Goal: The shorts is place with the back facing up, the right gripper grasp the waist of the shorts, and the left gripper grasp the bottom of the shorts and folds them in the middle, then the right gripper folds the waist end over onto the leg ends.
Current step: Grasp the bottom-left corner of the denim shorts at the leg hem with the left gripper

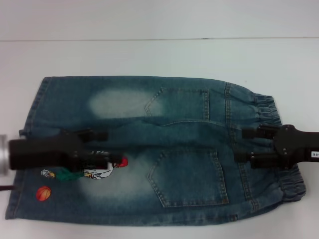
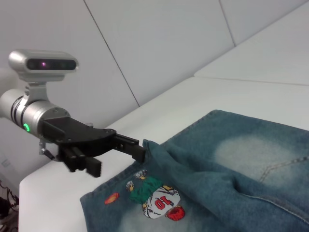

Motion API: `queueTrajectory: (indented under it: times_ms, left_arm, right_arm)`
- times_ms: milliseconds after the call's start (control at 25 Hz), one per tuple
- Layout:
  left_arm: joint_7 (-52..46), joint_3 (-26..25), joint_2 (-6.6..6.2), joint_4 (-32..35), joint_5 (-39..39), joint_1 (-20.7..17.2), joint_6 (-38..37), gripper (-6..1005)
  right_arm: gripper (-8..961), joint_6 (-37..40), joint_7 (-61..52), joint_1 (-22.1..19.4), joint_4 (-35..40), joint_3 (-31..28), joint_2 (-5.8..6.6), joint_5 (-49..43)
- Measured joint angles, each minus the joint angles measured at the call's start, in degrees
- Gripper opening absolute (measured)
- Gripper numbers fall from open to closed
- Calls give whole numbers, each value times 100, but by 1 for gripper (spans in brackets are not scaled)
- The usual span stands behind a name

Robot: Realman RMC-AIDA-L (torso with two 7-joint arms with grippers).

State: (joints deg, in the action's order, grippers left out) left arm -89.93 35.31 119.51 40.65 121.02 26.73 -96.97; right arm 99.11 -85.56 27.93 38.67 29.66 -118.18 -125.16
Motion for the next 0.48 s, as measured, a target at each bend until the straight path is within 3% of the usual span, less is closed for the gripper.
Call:
queueTrajectory:
  times_ms: [480]
  left_arm:
    - [-1206, -713, -295, 1079, 1526, -10, -486, 933]
  right_arm:
    - [928, -32, 5, 15, 0, -4, -55, 121]
